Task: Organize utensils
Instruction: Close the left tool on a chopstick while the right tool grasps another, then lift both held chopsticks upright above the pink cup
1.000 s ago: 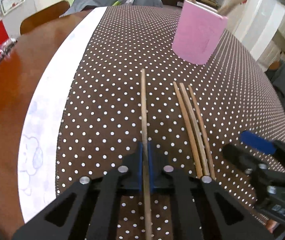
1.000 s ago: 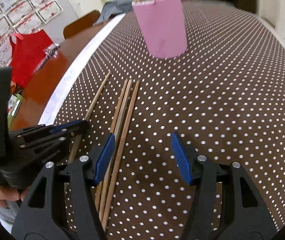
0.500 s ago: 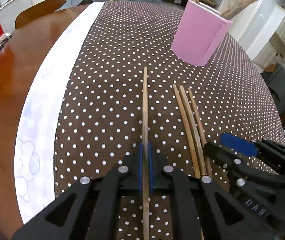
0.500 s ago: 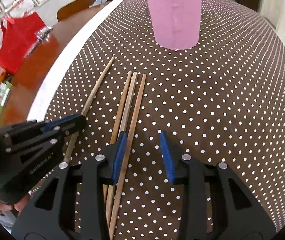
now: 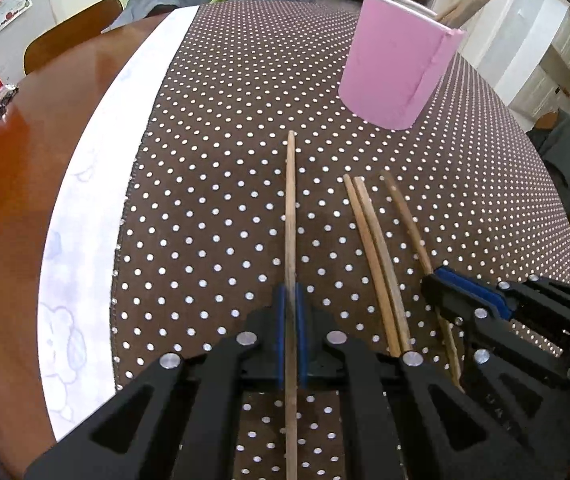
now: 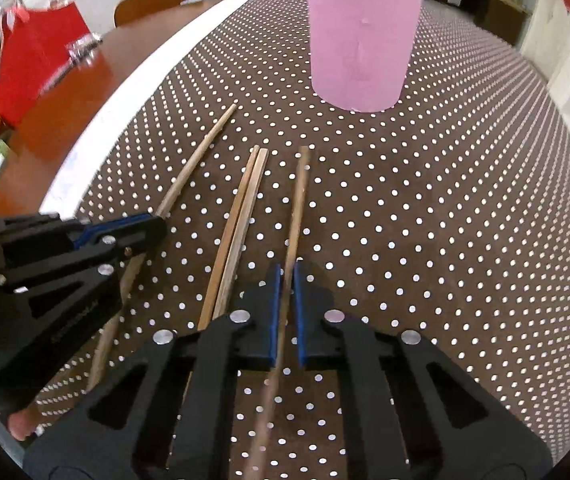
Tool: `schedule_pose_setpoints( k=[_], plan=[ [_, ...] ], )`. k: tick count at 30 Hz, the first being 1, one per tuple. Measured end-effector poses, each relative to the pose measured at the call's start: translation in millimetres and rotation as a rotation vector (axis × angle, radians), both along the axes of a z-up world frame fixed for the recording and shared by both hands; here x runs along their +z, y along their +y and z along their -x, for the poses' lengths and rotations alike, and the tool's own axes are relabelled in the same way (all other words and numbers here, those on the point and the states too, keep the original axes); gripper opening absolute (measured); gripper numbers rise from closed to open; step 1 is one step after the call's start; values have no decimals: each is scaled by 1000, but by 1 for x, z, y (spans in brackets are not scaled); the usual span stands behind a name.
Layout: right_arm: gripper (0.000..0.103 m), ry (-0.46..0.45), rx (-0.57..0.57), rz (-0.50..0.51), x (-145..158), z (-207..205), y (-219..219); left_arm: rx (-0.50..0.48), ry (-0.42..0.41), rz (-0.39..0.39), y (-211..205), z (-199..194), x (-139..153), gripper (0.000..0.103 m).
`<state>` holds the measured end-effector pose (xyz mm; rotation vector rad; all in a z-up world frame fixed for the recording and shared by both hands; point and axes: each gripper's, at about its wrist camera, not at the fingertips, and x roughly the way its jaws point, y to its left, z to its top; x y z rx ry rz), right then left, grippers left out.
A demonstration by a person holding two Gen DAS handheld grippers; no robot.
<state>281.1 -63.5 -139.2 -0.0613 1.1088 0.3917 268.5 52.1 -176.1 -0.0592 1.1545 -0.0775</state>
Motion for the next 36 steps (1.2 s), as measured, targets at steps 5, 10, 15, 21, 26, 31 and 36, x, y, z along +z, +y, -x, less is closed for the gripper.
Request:
schedule_pose_setpoints(
  k=[5,10,15,21,26,31,36],
  plan=[
    [5,-18,-23,-119,5,5,-32,-27,-109,54,-6,9,23,6],
    [5,-131,-45,-234,37,20,-59,-56,-263,116,-13,20,55,6],
    [5,-250,-42,-336,67,31,-76,-82,-418,178,-24,27,84,6],
    [5,-405,-49,-403,101,34,-85,-78,-625,257,-32,31,111,6],
    [5,-540,-56,-398,129,34,-86,-35,-811,291,-30,26,124,6],
    [5,-679,-59,-369,152,30,-81,-11,-956,299,-29,15,137,6],
    [5,-792,-57,-346,168,12,-66,8,-1052,314,-28,-4,152,6]
  ],
)
